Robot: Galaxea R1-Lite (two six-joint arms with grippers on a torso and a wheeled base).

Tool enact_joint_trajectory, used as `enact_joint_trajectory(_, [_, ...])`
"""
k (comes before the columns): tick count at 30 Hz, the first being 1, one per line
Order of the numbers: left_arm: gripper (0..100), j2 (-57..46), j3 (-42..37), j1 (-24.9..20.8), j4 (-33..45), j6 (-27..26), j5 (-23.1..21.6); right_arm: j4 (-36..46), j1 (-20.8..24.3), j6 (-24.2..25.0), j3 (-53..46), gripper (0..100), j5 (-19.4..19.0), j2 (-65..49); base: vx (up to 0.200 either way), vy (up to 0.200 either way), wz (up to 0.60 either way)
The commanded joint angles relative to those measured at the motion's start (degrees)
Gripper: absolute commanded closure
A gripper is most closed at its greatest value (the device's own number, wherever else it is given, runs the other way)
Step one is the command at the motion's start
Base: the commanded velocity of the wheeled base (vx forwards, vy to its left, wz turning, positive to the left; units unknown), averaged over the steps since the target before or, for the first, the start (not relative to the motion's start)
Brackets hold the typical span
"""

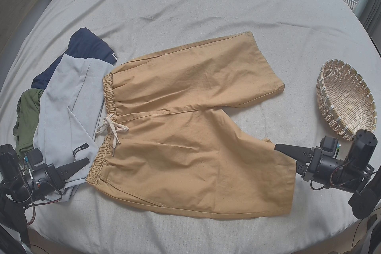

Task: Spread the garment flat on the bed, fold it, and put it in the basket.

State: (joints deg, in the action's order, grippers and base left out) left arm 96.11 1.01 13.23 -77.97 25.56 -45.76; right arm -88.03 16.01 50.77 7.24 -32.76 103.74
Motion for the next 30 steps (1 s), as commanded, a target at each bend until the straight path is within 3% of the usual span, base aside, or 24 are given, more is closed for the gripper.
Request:
enact_joint_trajectory(1, [0,0.0,-1.0,-0.2,0.0,0.0,0.1,0.0,0.1,4.4,-0.2,0,-2.0,-9.6,0.0,0.0,0.0])
enact_joint_trajectory(9, [0,-0.3,-1.0,-0.5,0.0,0.0,0.1,-0.1,-3.0,5.4,0.9,0,-2.0,-9.7,0.0,0.0,0.0])
enact_joint_trajectory(30, [0,-0.5,-1.0,-0.9,0.2,0.0,0.1,-0.3,-4.1,2.0,5.7,0,-1.5,5.7,0.0,0.0,0.0])
